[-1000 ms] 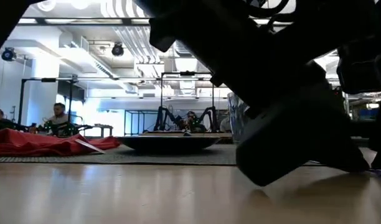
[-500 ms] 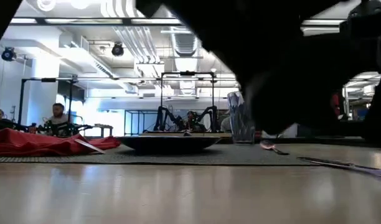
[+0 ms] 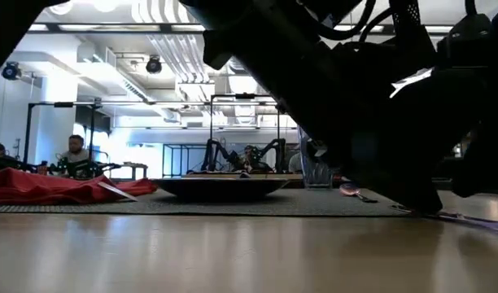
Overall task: Set table place
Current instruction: Put the blue table knife on the gray table mat to the left of the blue spoon
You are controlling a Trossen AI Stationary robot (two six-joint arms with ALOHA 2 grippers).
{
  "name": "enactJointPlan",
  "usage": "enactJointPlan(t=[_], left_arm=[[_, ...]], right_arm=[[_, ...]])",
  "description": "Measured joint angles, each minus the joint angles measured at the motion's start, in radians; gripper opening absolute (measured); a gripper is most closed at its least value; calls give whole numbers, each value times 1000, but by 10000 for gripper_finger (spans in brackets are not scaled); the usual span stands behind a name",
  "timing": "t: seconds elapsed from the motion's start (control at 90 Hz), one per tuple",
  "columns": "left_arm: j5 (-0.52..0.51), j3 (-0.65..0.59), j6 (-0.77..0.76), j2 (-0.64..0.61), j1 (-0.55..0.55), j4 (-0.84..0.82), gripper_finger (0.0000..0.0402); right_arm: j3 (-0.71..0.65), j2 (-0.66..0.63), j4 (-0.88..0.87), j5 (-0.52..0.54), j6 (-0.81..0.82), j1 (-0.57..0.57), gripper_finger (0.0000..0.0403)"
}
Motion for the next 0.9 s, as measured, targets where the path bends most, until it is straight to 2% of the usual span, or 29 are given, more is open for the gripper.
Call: enactJointPlan(t=[0.244,0.633,0.9], left_arm=[[-3,-60,-7,3,-9,70,74],[-7,-103,-14,-25,-29,114,74],[20,-105,-14,-38,-62,118,74]], right_arm=[[0,12,4,-8,79,0,40],[3,70,38,-15,207,0,141],[1,72,77,-17,211,0,165]])
